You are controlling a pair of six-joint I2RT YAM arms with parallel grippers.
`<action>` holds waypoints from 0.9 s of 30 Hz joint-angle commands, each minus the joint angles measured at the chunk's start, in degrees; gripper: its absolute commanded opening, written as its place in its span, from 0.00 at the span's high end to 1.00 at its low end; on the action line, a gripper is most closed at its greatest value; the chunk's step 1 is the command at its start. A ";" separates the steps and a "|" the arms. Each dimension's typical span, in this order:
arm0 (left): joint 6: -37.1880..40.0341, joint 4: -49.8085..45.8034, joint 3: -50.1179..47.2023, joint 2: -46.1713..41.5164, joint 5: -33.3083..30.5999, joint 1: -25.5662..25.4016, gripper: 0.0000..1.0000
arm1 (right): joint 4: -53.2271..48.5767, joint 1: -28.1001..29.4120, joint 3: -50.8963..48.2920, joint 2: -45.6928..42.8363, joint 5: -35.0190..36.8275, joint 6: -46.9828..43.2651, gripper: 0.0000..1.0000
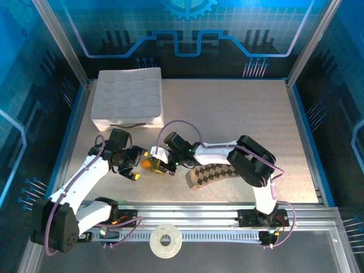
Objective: Roll the socks
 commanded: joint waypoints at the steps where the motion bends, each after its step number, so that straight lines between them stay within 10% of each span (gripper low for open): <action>1: -2.01 3.55 -3.64 -1.49 1.06 -0.67 0.19 | -14.55 -2.05 -0.94 7.02 -5.92 5.07 1.00; 27: 0.55 9.91 -9.04 21.84 -3.74 -11.04 0.68 | -12.39 -7.11 -2.52 7.90 -9.84 9.23 0.94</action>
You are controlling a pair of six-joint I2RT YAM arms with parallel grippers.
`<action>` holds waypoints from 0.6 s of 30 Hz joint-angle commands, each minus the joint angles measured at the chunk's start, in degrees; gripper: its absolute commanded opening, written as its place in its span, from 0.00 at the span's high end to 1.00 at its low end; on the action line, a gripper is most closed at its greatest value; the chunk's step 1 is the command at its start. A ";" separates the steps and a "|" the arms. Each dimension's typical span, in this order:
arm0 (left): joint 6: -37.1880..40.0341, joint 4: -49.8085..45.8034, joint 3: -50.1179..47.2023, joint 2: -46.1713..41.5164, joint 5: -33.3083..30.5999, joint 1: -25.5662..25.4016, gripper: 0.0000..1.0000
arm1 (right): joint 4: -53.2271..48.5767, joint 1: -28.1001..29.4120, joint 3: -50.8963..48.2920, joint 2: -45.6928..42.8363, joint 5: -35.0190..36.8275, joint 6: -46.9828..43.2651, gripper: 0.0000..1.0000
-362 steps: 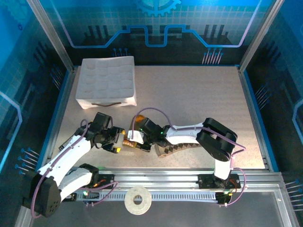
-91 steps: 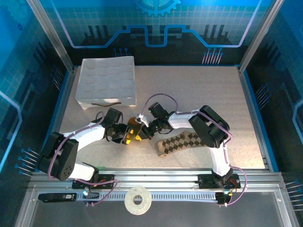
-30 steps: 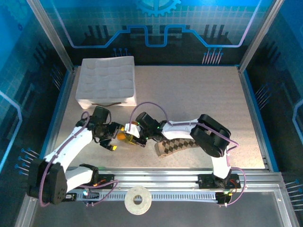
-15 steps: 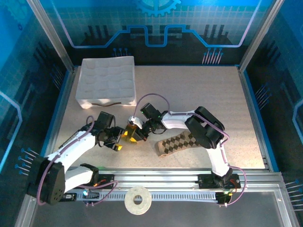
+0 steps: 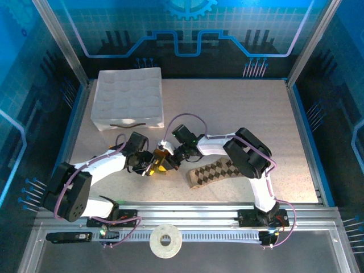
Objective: Roll the socks
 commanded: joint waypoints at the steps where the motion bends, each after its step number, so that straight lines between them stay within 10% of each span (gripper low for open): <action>1: -0.27 -13.02 -4.74 3.80 -3.64 -1.57 0.73 | -9.16 0.42 -5.41 1.62 10.52 -0.80 0.89; 10: -0.44 -21.46 -1.61 2.17 -5.72 -1.65 0.90 | 17.78 11.84 -25.69 -23.30 41.88 -14.41 0.36; 18: -0.25 -25.64 3.43 5.94 -4.10 -1.75 0.88 | 16.55 23.09 -21.66 -21.98 59.14 -24.29 0.32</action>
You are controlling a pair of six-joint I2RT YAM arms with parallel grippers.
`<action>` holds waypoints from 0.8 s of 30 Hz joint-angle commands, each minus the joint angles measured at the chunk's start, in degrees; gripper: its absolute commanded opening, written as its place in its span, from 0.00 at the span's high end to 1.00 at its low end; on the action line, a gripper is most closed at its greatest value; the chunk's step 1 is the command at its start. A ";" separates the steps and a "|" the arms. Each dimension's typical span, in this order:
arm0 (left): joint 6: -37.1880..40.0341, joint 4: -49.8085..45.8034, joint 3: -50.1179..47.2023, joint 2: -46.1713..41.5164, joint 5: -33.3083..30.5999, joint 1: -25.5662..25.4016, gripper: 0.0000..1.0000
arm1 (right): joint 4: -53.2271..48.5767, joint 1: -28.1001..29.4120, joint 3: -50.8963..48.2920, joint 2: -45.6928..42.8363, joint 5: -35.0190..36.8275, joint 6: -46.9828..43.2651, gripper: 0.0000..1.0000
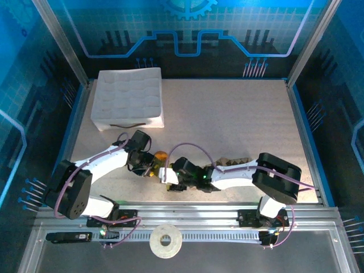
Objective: Roll the socks
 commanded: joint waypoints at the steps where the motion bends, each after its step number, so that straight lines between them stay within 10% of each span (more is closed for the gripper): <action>1: -0.15 -13.39 -1.64 4.92 -2.84 -0.38 0.88 | 2.41 2.52 3.56 1.94 10.33 -6.21 0.32; 10: 0.03 -12.11 0.02 8.00 -0.25 -0.21 0.88 | 1.87 3.12 11.31 11.96 12.08 -8.46 0.38; 15: 0.58 -10.85 0.02 7.01 1.78 1.16 0.84 | -1.10 0.96 12.06 14.84 12.57 -4.42 0.73; 24: 1.59 -8.59 -0.46 4.15 9.80 8.87 0.26 | -3.95 -1.22 9.05 14.32 5.46 -1.65 1.00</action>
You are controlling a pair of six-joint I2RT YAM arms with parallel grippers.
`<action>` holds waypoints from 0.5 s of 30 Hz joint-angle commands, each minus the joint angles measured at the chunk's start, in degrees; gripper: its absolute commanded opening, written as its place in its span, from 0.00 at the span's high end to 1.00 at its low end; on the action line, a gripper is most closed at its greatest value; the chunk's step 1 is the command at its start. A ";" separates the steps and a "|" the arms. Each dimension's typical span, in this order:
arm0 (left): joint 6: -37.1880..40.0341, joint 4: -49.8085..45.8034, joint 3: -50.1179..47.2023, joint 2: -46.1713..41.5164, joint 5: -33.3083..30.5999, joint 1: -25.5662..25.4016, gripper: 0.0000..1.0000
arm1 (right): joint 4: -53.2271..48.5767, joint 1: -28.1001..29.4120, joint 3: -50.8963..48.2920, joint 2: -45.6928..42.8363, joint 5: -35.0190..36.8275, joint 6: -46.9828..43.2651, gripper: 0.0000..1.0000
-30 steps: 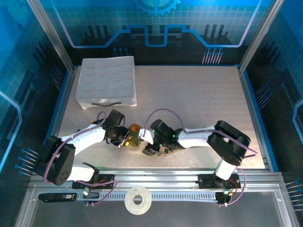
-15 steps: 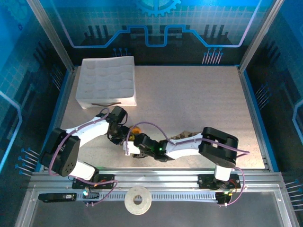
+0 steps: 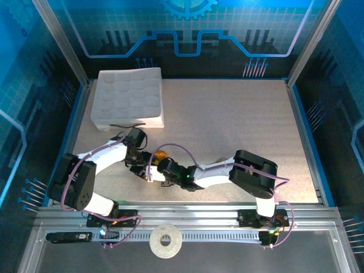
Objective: Roll the socks
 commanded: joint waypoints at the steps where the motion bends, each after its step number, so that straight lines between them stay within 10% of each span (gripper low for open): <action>1: -0.15 -4.85 -1.94 -0.23 2.79 3.32 0.20 | -6.15 -2.21 -2.47 1.46 -4.21 2.41 1.00; 15: 2.14 -6.02 1.87 -11.12 3.96 10.01 0.03 | -13.24 -11.76 -1.12 3.90 -27.82 13.28 1.00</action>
